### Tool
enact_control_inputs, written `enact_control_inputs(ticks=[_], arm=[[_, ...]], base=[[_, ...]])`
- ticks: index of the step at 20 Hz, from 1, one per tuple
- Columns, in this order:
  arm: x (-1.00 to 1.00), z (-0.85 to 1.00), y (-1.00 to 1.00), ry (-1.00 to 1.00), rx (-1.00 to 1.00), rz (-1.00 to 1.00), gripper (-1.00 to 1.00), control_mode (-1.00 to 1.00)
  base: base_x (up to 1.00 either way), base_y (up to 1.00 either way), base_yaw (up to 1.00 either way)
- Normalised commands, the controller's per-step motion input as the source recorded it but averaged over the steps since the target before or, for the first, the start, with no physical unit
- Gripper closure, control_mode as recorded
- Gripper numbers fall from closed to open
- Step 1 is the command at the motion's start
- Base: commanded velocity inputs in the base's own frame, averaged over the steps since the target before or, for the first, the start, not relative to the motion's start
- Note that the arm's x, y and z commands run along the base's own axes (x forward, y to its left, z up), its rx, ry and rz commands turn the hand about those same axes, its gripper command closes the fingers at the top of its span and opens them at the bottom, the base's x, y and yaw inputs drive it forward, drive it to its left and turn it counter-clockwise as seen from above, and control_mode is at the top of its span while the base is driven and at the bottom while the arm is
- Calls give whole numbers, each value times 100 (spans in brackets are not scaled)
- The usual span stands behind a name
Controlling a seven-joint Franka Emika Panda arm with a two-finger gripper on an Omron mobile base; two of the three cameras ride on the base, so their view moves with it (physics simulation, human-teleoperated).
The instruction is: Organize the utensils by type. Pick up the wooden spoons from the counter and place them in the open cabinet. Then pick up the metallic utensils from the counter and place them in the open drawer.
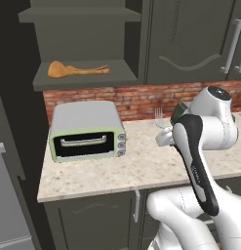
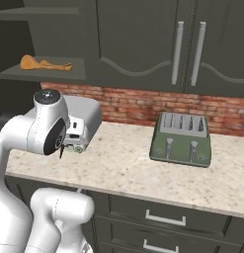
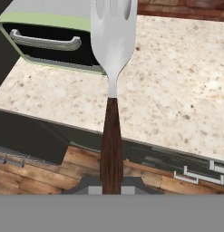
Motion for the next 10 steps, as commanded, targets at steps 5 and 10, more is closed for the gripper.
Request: enact_control_inputs(ticks=[5,10], arm=[[0,0,0,0,0,0,100,100],[0,0,0,0,0,0,100,100]], base=[[-25,-3,0],[-55,-31,-16]])
